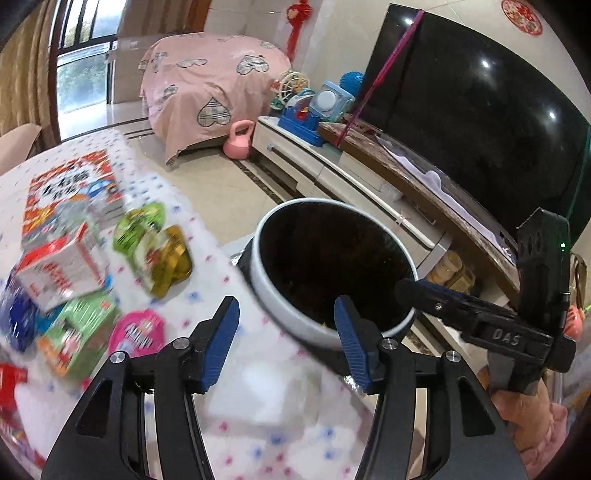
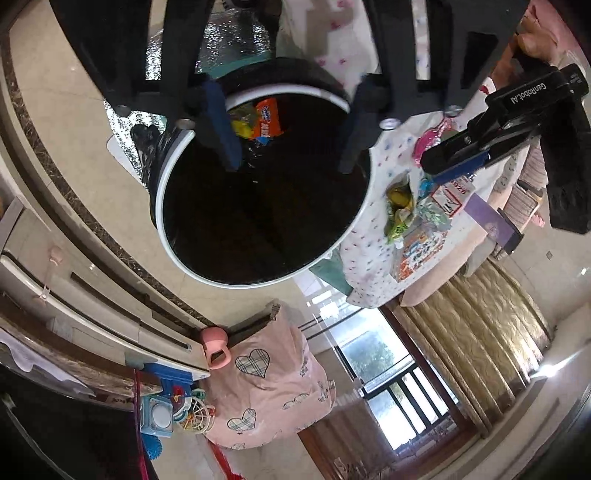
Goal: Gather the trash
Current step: 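Grasp the white foam block with the right tool while the left tool grasps the white mesh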
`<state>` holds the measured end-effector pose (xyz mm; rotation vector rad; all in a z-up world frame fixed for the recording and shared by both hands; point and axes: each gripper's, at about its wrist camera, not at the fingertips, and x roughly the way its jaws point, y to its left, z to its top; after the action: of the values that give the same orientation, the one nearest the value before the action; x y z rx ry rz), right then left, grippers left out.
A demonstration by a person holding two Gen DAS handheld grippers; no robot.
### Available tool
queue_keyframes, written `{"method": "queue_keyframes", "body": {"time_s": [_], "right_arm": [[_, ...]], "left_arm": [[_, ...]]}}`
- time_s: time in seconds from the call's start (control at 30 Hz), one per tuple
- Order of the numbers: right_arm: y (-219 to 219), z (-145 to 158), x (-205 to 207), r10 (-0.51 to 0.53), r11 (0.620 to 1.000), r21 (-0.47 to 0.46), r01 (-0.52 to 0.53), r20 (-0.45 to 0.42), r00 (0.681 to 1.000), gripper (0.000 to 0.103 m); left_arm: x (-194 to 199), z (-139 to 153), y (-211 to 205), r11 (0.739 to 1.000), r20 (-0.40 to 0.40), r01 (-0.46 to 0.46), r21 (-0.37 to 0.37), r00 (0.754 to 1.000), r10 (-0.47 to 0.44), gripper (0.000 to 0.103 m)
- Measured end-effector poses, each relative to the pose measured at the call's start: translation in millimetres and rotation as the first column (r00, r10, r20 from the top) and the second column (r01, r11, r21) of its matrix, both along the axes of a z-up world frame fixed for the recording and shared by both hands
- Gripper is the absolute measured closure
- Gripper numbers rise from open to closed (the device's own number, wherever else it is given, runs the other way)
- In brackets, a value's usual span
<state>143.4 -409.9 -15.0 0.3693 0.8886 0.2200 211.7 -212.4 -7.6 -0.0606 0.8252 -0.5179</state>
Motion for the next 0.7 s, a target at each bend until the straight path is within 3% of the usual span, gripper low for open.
{"method": "queue_keyframes", "body": {"time_s": [0.07, 0.23, 0.43, 0.7], "right_arm": [[5.2, 2.5, -7.2, -0.007, 1.0, 0.009, 0.007, 0.014, 1.0, 0.024], [23.4, 6.3, -25.2, -0.007, 1.0, 0.021, 0.006, 0.051, 0.999, 0.016], [47.8, 8.9, -45.5, 0.023, 0.999, 0.03, -0.025, 0.085, 0.996, 0.015], [79.3, 1.2, -67.2, 0.053, 0.998, 0.035, -0.055, 0.068, 0.996, 0.015]], "left_arm": [[-6.4, -1.5, 11.5, 1.0, -0.006, -0.018, -0.002, 1.0, 0.018, 0.049], [-30.7, -6.5, 39.3, 0.999, -0.017, -0.053, -0.005, 0.998, 0.053, 0.047], [-56.8, -7.6, 76.2, 0.994, -0.026, -0.101, -0.027, 0.995, 0.101, 0.045], [-82.8, -15.7, 117.7, 0.985, -0.04, -0.167, -0.041, 0.985, 0.165, 0.043]]}}
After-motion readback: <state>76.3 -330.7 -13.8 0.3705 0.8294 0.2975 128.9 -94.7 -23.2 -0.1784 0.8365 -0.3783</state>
